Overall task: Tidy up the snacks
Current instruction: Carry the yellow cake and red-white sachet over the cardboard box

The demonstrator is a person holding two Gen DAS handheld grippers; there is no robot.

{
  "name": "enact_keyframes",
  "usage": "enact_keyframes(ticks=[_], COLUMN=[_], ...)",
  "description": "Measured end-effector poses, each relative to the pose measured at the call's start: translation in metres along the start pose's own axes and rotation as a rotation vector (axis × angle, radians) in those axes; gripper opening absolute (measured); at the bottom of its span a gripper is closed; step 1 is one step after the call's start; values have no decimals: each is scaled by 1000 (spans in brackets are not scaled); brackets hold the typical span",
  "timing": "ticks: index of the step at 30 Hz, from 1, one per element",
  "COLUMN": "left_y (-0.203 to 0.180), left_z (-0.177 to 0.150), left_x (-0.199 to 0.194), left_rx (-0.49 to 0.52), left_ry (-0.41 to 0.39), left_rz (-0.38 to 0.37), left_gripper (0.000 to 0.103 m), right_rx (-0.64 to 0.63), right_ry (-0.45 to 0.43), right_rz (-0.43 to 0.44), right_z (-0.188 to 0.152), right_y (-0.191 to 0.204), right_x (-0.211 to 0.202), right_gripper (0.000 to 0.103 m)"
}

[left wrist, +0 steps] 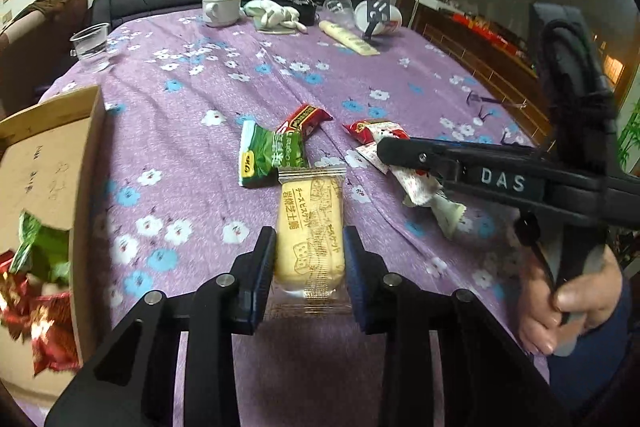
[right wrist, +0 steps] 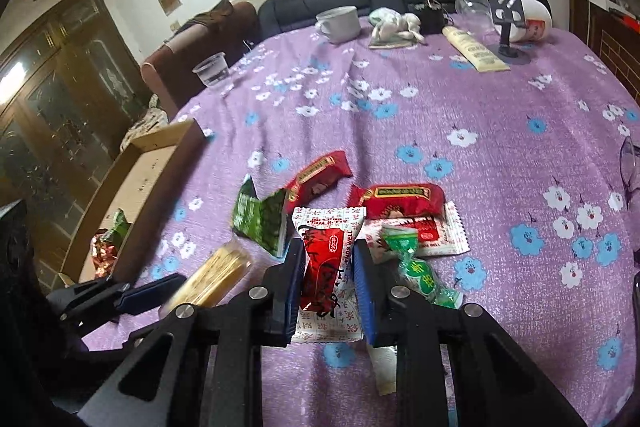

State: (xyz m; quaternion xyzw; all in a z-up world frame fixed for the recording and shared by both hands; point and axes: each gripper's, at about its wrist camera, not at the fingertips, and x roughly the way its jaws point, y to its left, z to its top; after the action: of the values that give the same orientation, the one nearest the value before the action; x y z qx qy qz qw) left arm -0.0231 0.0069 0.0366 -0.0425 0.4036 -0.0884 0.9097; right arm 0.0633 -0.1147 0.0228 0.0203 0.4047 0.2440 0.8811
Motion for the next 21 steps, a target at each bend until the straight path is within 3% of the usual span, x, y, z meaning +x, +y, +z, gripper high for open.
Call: enact_keyframes(ticks=[8,16,21], left_y=[24,65,89], left_z=[-6,-19,-28], left_x=[-40,-82,-97], left_rx=[-57,-149,-193], left_ry=[-83,-161,-182], left_rz=[48,96,131], left_gripper=[31,31,31], right_rx=[-57,-94,-154], right_ry=[-50,-7,29], right_rz=[56,120,162], right_z=[-1,-5,-7], right_y=[19,44,87], right_x=[-11,-4,-1], right_gripper=[25,25,27])
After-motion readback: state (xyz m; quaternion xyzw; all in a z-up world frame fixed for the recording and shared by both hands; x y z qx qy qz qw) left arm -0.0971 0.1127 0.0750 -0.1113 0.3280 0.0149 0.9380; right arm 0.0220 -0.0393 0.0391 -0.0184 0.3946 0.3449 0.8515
